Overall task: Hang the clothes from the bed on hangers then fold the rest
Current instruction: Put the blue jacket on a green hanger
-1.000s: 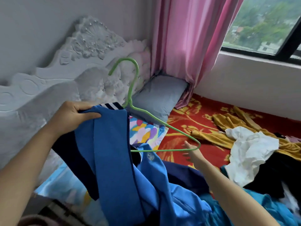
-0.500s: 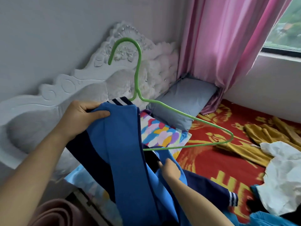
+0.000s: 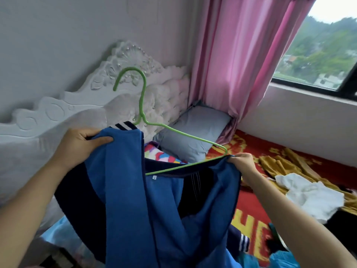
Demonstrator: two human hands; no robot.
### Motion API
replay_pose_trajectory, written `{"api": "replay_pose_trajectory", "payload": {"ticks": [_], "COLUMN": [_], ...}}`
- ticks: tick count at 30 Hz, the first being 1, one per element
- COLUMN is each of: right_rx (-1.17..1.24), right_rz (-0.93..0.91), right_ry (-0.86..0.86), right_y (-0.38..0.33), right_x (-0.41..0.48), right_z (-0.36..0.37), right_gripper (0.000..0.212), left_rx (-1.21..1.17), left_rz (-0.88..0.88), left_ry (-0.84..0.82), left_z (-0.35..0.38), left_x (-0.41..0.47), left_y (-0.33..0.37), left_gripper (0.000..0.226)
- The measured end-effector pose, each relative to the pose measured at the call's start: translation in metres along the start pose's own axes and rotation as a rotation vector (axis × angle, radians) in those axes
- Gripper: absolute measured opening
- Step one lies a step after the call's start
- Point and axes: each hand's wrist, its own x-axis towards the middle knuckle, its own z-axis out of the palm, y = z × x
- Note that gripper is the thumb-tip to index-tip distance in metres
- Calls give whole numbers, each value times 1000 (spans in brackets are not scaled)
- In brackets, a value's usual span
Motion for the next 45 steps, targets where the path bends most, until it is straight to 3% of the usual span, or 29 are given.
{"api": "replay_pose_trajectory", "payload": {"ticks": [4,7,10,13,15,20,24,25,27,29,34,36,38,40,43,45], "right_rx": [-110,-157,-174,-169,-146,-210,-405,-350,-226,-293,-741,-720,-690,-652,-472,-395], "right_rz": [-139,-208,-265,-365,-453,-632,-670,-702,-825,-990,-1224,-1146,-924,-775,-794,-816], "right_ry": [112,174,212,208,175,45,-305,-279,26,313,303,133,-197,-351,-193,4], "right_y": [-53,-84,-105,-124,-138,-156,-150,-148,-146,-152,-182,-201,-213,-211,-198,-193], "right_x": [-5,-14,-24,-43,-62,-117,-137,-136,-129,-119,-103,-100,-99,-96,-93,-91], "right_z": [-34,-48,-55,-51,-44,-27,-36,-39,-49,-63,-88,-96,-104,-103,-97,-94], "right_gripper": [6,29,30,17,13,14,14,13,16,23,54,46,23,40,50,50], "left_rx": [27,71,330,621,695,496,391,360,293,230,171,144,143,204,153,58], "left_rz": [92,201,386,547,595,368,377,390,404,404,433,433,449,474,402,332], "left_ry": [-33,-25,58,142,169,323,482,496,493,484,478,461,438,423,311,152], "left_z": [25,36,48,67,79,78,56,52,48,46,40,40,41,40,34,26], "left_x": [7,13,10,-4,-11,2,14,14,12,11,13,14,16,19,30,42], "left_y": [-9,-10,-5,-2,4,20,41,47,56,65,82,86,92,95,101,103], "left_gripper": [32,29,13,37,40,23,26,26,26,28,21,21,21,19,13,40]}}
